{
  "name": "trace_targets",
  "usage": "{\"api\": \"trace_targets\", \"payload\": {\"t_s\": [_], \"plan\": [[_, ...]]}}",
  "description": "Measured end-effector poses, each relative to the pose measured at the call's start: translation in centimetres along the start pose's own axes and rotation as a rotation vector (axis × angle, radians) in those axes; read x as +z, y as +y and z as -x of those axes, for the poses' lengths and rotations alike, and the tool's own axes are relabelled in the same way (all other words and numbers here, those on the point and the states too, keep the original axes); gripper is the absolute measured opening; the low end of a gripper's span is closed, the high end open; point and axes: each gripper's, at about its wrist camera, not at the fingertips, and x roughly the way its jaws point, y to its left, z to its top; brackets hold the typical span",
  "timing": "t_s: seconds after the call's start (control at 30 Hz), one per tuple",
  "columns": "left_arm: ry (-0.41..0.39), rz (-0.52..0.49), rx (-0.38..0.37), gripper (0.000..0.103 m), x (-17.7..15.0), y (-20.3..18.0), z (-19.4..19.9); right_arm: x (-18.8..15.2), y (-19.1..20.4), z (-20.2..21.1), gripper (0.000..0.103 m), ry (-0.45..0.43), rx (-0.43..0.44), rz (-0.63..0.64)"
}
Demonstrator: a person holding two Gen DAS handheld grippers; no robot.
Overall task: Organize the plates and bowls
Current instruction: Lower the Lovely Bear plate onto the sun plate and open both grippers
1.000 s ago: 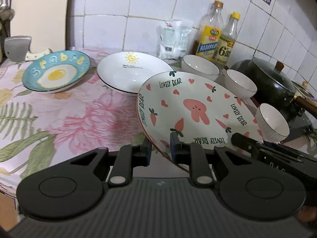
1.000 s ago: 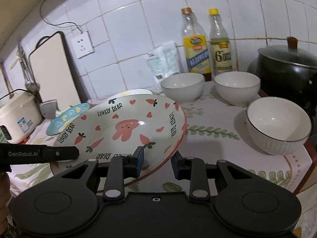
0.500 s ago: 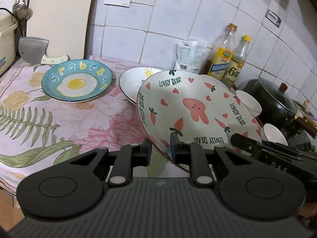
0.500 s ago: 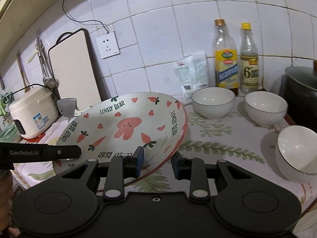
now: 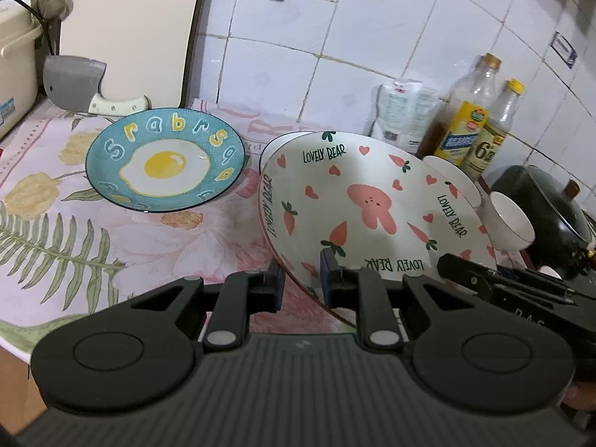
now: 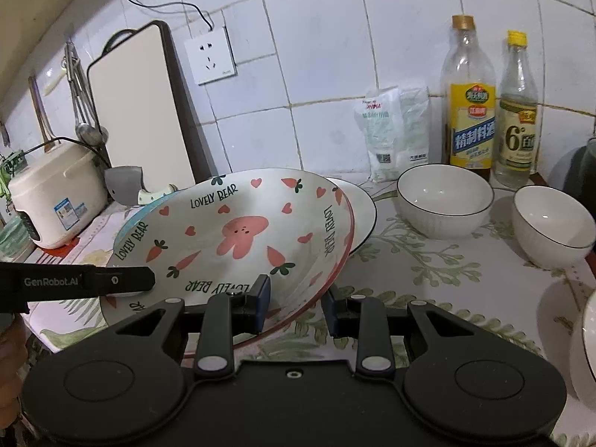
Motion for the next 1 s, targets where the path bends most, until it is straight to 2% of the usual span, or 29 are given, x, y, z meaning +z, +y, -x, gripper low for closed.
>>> {"api": "trace_targets", "payload": {"t_s": [0.5,0.8,1.0], "plan": [[0.087,0.039,-0.008,0.018,2.4,0.4,-7.0,2.3,-2.1,-5.5,0.035,0.086,-0.043,-0.035],[0.114,0.020,0.018,0.018,3.2,0.0,-8.3,2.9,-2.4,-7.1,0.035,0.128,-0.047,-0.045],[0.126,-0.013,0.047,0.021,3.5,-1.0,-9.1,3.3,-2.5,-7.8,0.035,0.141,-0.080,-0.045]]}}
